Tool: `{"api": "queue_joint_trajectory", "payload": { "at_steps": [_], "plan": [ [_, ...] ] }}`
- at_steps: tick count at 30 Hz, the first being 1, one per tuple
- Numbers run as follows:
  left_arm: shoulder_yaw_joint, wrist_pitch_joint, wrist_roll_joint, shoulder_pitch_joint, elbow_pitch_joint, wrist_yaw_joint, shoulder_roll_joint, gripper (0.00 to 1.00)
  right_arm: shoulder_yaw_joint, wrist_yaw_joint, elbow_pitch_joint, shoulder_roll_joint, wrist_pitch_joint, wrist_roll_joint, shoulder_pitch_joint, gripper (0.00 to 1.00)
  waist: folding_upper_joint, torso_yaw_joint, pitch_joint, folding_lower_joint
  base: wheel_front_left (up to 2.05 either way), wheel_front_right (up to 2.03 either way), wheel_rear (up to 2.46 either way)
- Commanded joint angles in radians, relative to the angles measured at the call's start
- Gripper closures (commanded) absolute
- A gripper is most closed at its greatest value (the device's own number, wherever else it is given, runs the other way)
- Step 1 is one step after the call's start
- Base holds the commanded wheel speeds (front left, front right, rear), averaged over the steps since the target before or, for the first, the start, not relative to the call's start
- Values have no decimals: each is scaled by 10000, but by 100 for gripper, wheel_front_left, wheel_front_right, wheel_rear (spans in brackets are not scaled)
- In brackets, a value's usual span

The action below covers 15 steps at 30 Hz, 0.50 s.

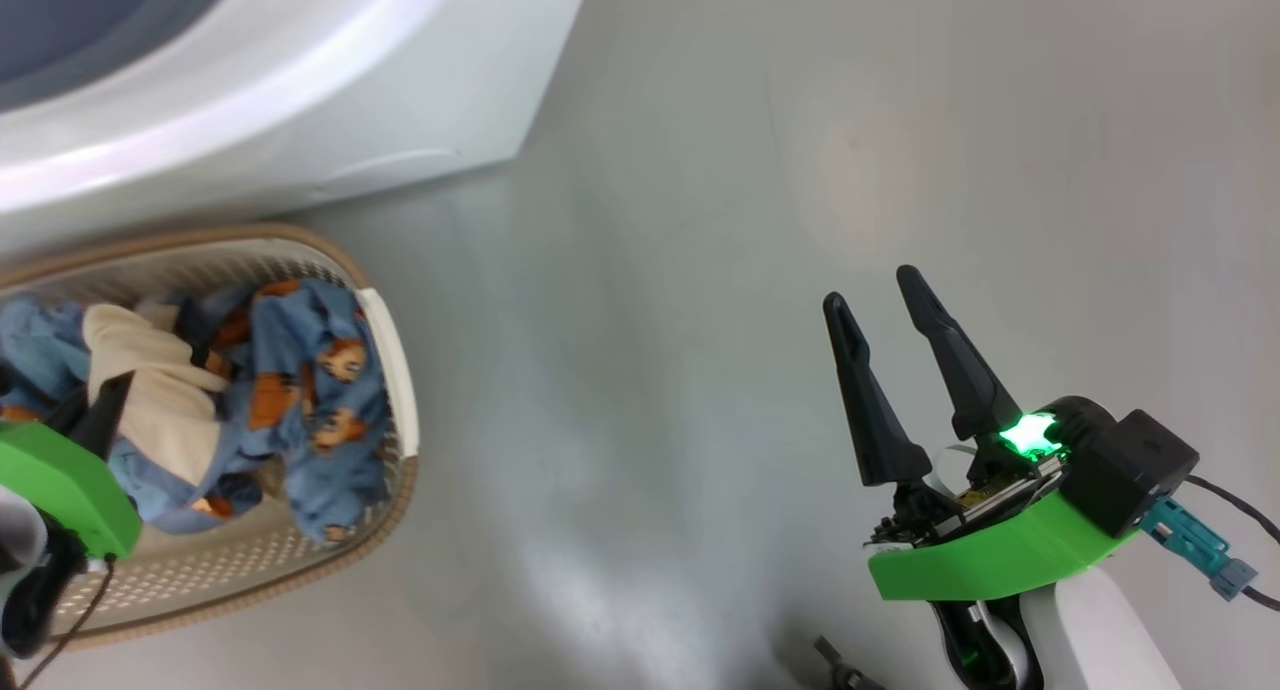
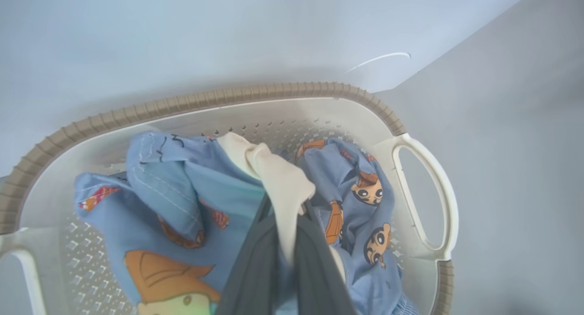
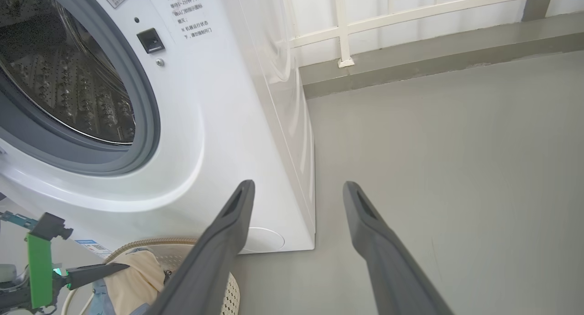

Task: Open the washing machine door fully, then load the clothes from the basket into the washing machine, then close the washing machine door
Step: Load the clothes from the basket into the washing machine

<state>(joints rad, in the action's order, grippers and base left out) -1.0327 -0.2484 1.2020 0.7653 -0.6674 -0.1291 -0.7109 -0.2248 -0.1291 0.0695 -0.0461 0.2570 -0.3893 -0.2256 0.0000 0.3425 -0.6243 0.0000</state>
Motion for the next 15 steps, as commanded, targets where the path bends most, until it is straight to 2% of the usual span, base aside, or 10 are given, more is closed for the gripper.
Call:
{"api": "queue_joint_trajectory", "payload": {
  "at_steps": [1, 15],
  "plan": [
    [482, -130, -121, -234, 167, -15, -396, 100, -161, -16, 161, -41, 48, 109, 178, 0, 0, -358, 534, 0, 0, 0, 0],
    [3530, -133, -1156, -2413, 2153, -15, 225, 100, 219, -16, -773, -41, 48, 329, 53, 0, 0, -1102, 2287, 0, 0, 0, 0]
  ]
}}
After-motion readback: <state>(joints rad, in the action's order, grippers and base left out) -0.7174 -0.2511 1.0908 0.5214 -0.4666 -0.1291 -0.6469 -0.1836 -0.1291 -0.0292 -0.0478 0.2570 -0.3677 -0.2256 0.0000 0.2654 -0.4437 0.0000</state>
